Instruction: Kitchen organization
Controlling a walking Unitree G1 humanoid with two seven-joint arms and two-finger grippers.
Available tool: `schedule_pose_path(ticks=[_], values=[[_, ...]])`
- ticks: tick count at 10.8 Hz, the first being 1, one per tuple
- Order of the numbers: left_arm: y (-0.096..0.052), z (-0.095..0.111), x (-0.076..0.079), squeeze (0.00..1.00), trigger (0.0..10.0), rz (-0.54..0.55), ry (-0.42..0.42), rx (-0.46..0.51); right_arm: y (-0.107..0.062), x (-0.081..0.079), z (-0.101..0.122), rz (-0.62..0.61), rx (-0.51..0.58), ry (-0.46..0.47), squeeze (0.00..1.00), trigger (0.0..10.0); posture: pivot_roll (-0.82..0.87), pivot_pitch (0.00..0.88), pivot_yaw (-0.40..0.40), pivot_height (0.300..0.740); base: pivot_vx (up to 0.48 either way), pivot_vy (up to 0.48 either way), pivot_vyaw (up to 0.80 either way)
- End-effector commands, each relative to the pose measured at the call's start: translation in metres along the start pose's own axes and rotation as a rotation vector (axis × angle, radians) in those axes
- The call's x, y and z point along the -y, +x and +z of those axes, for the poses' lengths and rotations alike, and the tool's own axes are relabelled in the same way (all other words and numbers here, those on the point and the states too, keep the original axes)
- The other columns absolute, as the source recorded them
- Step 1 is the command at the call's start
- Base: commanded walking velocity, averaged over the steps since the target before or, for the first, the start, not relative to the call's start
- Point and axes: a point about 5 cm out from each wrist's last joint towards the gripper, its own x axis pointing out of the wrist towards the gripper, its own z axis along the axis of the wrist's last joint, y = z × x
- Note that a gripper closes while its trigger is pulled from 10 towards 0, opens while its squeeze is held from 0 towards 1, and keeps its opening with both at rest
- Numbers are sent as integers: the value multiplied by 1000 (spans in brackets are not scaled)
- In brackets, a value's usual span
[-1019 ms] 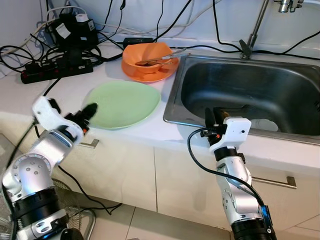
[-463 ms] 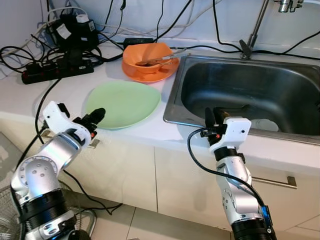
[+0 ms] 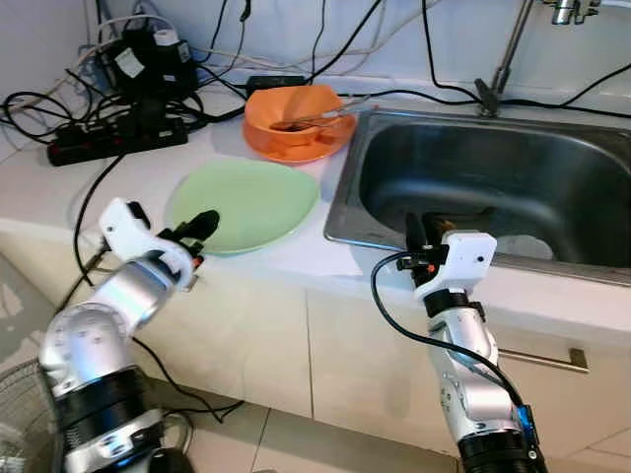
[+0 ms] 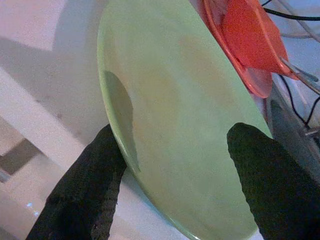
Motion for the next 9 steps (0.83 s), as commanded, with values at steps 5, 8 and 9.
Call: schedule_pose_path(ticks=[5,8,9], values=[[12,-16,6,0,10000,28,-22,-48,-2,0,-9,-1,-52,-7,0,10000,72,10,94,740,0,0,0],[25,-14,21,0,10000,26,-68,-1,-2,-1,-9,6,-54,-3,0,10000,68,15,87,740,0,0,0],[29,-14,25,0,10000,21,-67,-1,-2,-2,-9,8,-55,-2,0,10000,63,16,87,740,0,0,0]])
